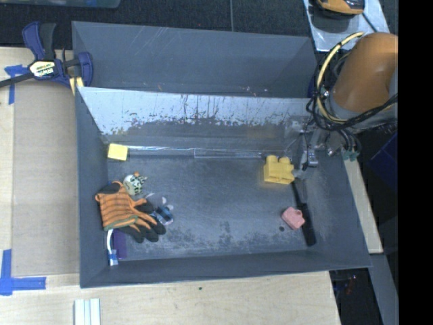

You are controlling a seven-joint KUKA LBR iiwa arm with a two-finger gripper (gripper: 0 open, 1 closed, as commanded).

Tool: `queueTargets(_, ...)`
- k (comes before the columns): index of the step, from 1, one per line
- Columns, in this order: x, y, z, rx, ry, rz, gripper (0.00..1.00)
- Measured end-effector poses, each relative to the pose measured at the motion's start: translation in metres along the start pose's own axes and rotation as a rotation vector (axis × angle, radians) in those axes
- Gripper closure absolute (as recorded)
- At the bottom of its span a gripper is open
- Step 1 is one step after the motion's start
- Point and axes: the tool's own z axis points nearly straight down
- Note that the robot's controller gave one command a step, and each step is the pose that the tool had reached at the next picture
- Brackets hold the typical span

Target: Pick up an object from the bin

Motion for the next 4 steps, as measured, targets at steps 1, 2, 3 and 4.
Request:
queueTargets(1, 0.002, -0.013, 0.040, -0.002, 0.020, 0.093, 0.00)
queueTargets(2, 0.005, -0.004, 0.068, 0.000, 0.016, 0.231, 0.00)
queueTargets(3, 0.009, -0.006, 0.063, -0.001, 0.001, 0.182, 1.00)
queueTargets(4, 0.009, -0.006, 0.063, -0.001, 0.001, 0.181, 1.00)
